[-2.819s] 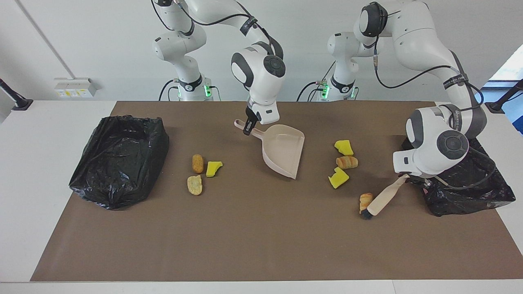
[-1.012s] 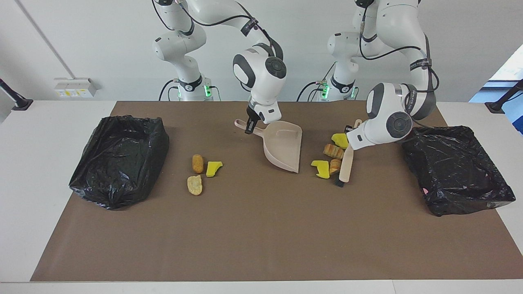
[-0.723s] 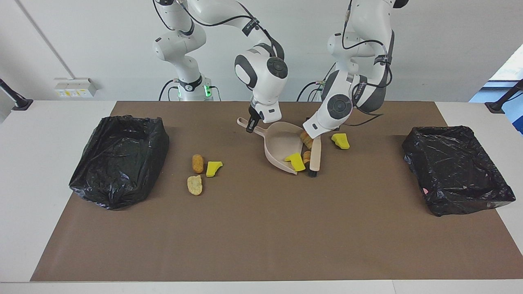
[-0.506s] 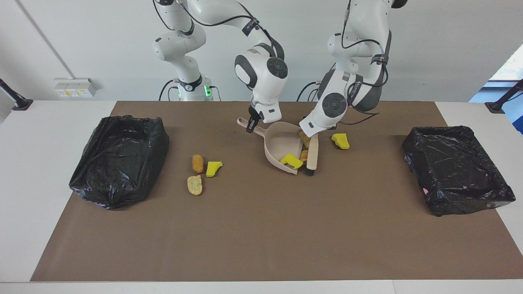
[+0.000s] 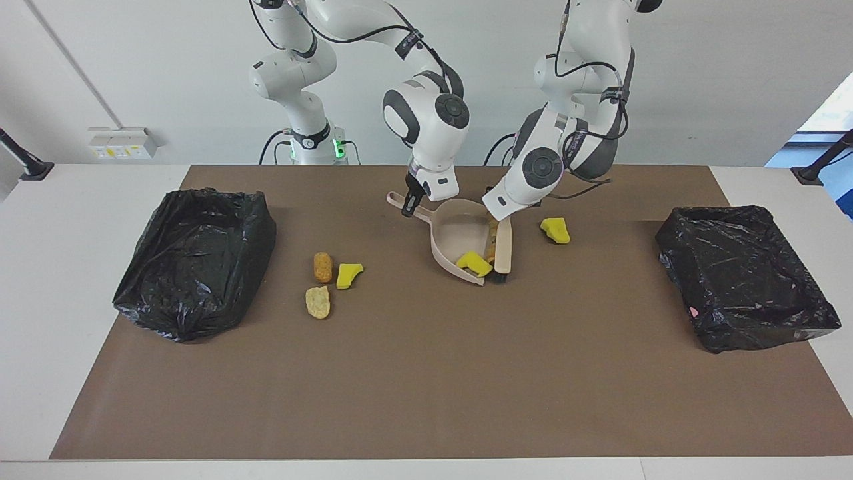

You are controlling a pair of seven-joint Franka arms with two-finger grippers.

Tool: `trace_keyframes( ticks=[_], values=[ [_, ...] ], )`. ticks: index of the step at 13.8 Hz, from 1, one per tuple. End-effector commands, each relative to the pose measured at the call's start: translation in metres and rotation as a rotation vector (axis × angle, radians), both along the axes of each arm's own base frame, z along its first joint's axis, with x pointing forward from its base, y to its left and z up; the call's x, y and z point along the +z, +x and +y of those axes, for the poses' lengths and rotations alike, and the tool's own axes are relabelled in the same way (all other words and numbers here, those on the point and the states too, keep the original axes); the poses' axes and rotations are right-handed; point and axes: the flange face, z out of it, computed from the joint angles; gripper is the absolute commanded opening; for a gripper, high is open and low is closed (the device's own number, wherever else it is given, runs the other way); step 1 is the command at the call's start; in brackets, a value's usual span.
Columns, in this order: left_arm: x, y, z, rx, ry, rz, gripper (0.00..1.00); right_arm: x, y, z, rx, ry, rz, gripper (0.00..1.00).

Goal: Sweep and dump trash in bin
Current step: 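Sweep the bread and sponge pieces toward the dustpan with the left gripper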

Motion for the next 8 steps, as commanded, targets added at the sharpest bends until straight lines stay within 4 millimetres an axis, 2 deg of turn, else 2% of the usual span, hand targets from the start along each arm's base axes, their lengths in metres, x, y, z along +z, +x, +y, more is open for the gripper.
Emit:
trace_keyframes(
  ticks=[1, 2, 5, 8],
  values=[
    [0.027, 0.006, 0.003, -0.023, -0.035, 0.026, 0.00, 0.005, -0.006, -0.002, -0.034, 0.014, -0.006, 0.00],
    [0.033, 0.009, 0.011, -0.031, -0.041, 0.041, 0.00, 0.005, -0.006, -0.002, -0.034, 0.014, -0.006, 0.00],
    [0.075, 0.023, 0.032, -0.013, -0.081, 0.037, 0.00, 0.005, -0.006, -0.002, -0.031, 0.014, -0.006, 0.00],
    [0.101, 0.023, 0.068, 0.041, -0.063, 0.028, 0.00, 0.006, -0.005, -0.002, -0.024, 0.017, -0.006, 0.00]
  ],
)
